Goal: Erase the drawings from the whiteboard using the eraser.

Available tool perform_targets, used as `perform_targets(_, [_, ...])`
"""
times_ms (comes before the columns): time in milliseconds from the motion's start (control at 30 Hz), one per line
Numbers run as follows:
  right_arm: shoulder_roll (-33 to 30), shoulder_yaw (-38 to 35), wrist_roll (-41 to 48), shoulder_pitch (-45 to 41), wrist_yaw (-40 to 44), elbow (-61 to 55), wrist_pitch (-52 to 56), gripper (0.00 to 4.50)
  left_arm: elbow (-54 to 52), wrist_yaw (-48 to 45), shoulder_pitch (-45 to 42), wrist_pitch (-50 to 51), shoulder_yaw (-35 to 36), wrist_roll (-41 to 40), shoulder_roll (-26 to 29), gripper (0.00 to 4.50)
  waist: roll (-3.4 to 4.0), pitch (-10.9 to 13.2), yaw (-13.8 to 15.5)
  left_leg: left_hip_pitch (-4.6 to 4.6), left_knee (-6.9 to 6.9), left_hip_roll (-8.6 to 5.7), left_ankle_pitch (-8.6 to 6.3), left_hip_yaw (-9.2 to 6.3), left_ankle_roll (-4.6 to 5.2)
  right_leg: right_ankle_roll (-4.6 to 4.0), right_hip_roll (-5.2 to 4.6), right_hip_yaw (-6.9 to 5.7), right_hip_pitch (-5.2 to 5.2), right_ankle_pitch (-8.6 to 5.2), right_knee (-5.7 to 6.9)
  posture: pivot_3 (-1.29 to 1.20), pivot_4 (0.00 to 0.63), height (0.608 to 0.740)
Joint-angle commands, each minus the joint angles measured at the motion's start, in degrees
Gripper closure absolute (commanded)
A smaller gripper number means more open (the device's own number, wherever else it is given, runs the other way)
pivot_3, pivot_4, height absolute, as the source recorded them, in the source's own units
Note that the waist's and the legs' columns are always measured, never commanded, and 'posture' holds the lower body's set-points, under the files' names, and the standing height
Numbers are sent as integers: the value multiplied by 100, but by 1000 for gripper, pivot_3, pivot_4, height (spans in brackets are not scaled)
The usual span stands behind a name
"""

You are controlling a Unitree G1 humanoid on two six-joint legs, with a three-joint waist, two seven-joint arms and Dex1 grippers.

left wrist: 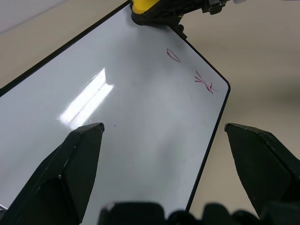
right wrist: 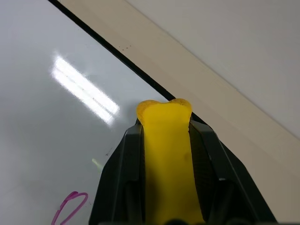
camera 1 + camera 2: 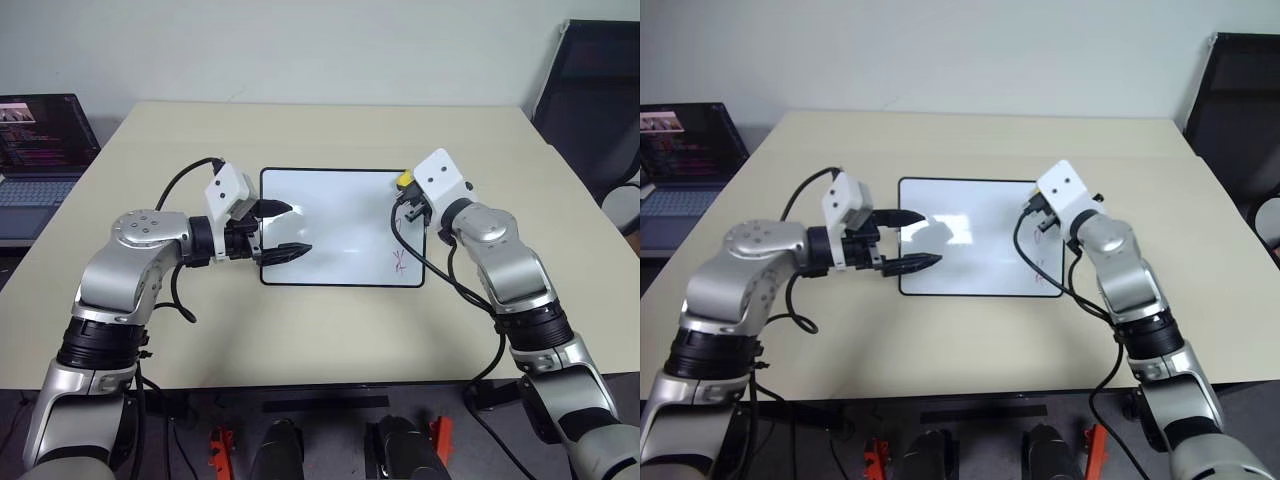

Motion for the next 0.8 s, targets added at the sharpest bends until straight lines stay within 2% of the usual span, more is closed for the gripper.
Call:
perform_targets(33, [-129, 301, -4, 296, 482, -378, 111, 3524, -212, -20, -21, -56, 176, -63, 69, 0, 0, 0, -1, 0, 0, 0, 0, 0, 0, 0, 0, 0, 0, 0, 1, 0, 150, 740])
perform_targets(133, [-202, 408, -61, 391, 655, -550, 109, 3524, -196, -14, -12, -65, 182, -61, 65, 0, 0, 0, -22, 1, 3, 0, 1, 1, 0, -5, 0, 2, 0, -2, 2, 0, 150, 740])
perform_targets(300, [-19, -69, -91, 294, 136, -506, -134, 3524, -182, -7, 14, -77, 197, -59, 67, 0, 0, 1, -23, 2, 6, 0, 3, 0, 3, -23, 0, 2, 0, -7, 4, 0, 150, 740])
perform_targets(400, [250, -678, 397, 307, 19, -722, -108, 3524, -200, 11, 69, -72, 240, -73, 79, 0, 0, 1, -9, -1, 4, 0, 3, 0, 3, -2, 0, 2, -1, 4, 1, 0, 150, 740])
perform_targets(533, [423, -1371, 1436, 799, 491, -1650, 396, 3524, -361, 11, 254, -32, 325, -173, 85, 0, 1, 1, 6, -5, -11, 0, 1, -1, 2, -1, 0, -1, -4, 2, -2, 0, 150, 740])
perform_targets(700, [74, -1604, 2105, 1624, 953, -2548, 853, 3524, -562, -4, 404, 58, 407, -339, 66, 0, 1, 1, 10, -5, -23, 0, 0, -5, 0, -7, 0, -7, -5, -5, -5, 0, 150, 740])
perform_targets(800, [-347, -1582, 2175, 2221, 1185, -2951, 708, 3524, -740, 183, 537, 228, 522, -497, -33, 0, 1, 1, 18, -4, -22, 0, 0, -5, 0, -3, -2, -7, -4, -10, -5, 0, 150, 740])
